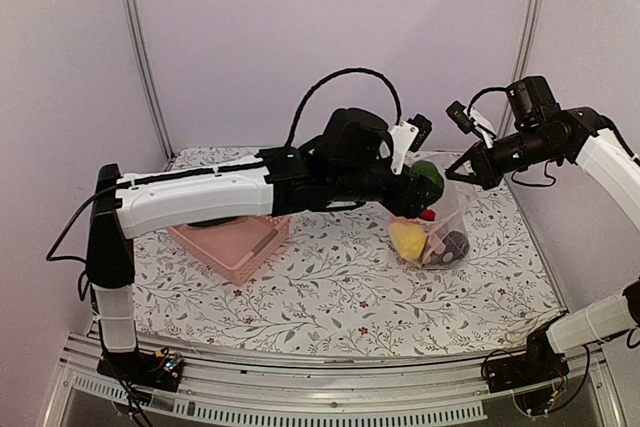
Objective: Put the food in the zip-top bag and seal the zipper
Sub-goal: Place the fake fruit in the zipper food storage bag, then pass from the right arm to the left
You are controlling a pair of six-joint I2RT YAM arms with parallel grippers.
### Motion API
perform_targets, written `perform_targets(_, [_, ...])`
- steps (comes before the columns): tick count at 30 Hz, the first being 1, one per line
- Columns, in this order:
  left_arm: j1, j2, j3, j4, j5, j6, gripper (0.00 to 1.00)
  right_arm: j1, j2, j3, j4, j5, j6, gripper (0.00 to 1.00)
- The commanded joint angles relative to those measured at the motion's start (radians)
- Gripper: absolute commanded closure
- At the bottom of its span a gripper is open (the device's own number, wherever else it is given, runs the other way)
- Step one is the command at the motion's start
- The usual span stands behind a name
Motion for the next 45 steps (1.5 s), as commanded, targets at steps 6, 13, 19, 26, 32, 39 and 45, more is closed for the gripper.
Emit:
perform_targets(6, [-0.011,0.177,0.291,-0.227,-0.195,0.035,0.21,-0.001,-0.005,0.117,-0.059,-0.053,-0.006,1.0])
perform_targets(13, [-0.036,0.039,0.143,-0.075,-0.216,0.096,0.0,-0.001,0.005,0.093,-0.044,-0.044,0.002,1.0])
perform_targets(19, [-0.083,-0.154,-0.116,0.094,-0.102,0.363,0.01,0.0,0.011,0.056,-0.028,0.011,-0.014,1.0])
perform_targets(26, [-0.111,-0.226,-0.2,-0.071,-0.029,0.587,0.2,0.001,-0.007,0.013,-0.051,-0.06,-0.061,1.0])
perform_targets(32, [-0.131,-0.157,-0.144,-0.128,-0.112,0.691,0.26,0.02,-0.009,0.019,-0.077,-0.086,-0.082,1.0])
perform_targets(39, [-0.13,-0.03,-0.064,-0.122,-0.215,0.781,0.3,0.031,-0.015,0.019,-0.1,-0.086,-0.092,1.0])
perform_targets(45, [-0.13,0.026,-0.021,-0.135,-0.261,0.825,0.53,0.032,-0.025,0.02,-0.106,-0.059,-0.09,1.0])
